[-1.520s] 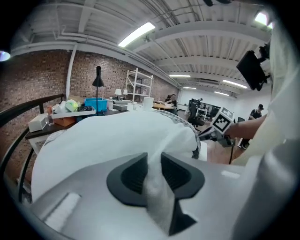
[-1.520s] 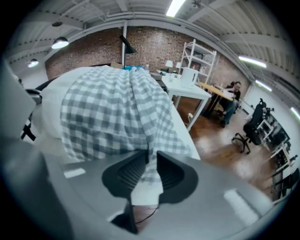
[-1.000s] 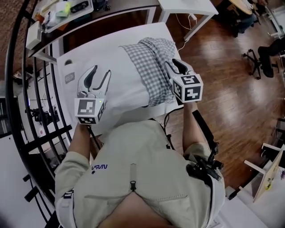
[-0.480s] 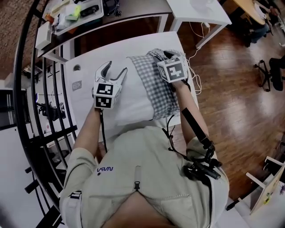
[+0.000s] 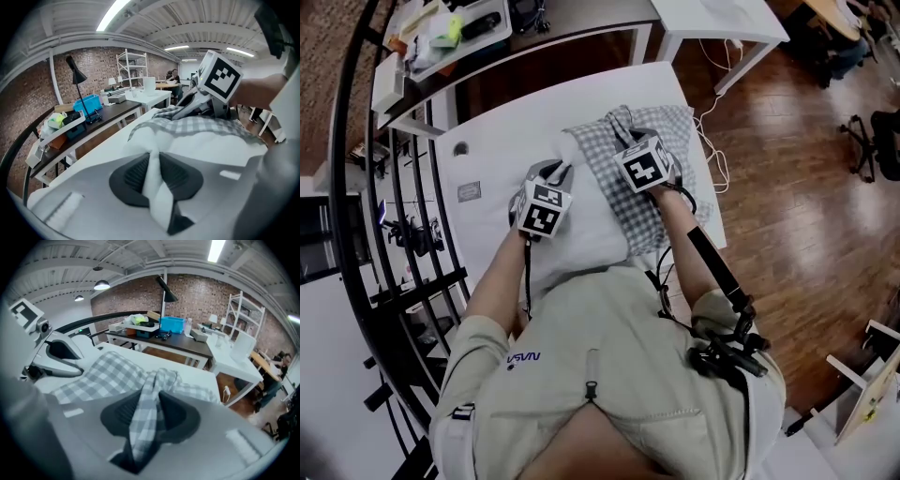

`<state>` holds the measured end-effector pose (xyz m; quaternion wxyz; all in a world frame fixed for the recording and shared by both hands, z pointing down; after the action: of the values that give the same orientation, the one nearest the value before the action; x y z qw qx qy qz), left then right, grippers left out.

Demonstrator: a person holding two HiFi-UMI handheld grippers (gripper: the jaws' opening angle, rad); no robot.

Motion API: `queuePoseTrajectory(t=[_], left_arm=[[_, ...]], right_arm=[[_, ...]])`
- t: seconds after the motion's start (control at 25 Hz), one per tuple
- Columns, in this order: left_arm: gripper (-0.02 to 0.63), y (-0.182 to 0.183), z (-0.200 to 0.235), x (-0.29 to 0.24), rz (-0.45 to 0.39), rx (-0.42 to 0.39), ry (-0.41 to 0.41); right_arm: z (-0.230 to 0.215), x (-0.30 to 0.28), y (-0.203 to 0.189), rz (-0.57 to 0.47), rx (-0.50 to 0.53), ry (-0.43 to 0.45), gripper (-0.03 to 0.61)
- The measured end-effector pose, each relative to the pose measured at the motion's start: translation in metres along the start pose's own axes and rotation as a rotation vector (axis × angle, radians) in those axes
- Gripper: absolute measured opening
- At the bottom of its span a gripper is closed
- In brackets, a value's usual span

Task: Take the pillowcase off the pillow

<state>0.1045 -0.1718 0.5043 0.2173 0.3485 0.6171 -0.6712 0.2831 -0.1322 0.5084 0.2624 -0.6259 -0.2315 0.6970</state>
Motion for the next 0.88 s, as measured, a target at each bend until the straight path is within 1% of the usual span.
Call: queuePoseTrajectory(t=[0.04,0.12,0.16,0.36,0.52,0.6,0.72,0.8,0.88], left_arm=[[0.061,0.000,-0.002,0.002,-0.007,-0.012,0.005],[0.043,0.006,-0.004,0.016,-0.045,-0.020,0.012],[0.038,0.012,-0.004,0.027,-0.072,-0.017,0.013],[0.034,0.031,-0.017,0.094,-0.210,-0.034,0.033],[0.034,0.033,-0.026,0.140,-0.309,-0.017,0.032],[0.034,0.027,-0.029,0.153,-0.331,-0.004,0.026],[0.027,0.013,-0.029,0.157,-0.331,0.015,0.029],[0.023,-0.002,-0.019,0.145,-0.308,0.045,0.044],[0.021,-0.022,-0.003,0.119,-0.268,0.083,0.057]], right_arm=[[-0.002,0.003,0.002,-0.016,0.003,-0.018,0.086],[-0.008,0.014,0.006,-0.052,-0.012,-0.061,0.032],[-0.013,0.021,0.010,-0.076,-0.029,-0.085,0.024],[-0.045,0.060,0.014,-0.193,-0.134,-0.234,0.015],[-0.072,0.086,0.006,-0.241,-0.205,-0.336,0.015],[-0.083,0.093,-0.002,-0.238,-0.229,-0.379,0.014],[-0.093,0.089,-0.018,-0.197,-0.264,-0.417,0.014],[-0.096,0.076,-0.034,-0.143,-0.288,-0.427,0.014],[-0.095,0.054,-0.060,-0.051,-0.331,-0.422,0.014]])
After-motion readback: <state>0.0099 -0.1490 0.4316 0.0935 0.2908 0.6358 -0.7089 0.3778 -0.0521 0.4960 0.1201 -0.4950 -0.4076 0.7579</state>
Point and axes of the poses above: the fingertips, and each gripper's own axes: x backward along the fingers, z to its left, y out of its top, the point moved 7 cm from there along x, backward along the fingers, and after that the axes turned 4 degrees about -y, right-handed, at the moved point
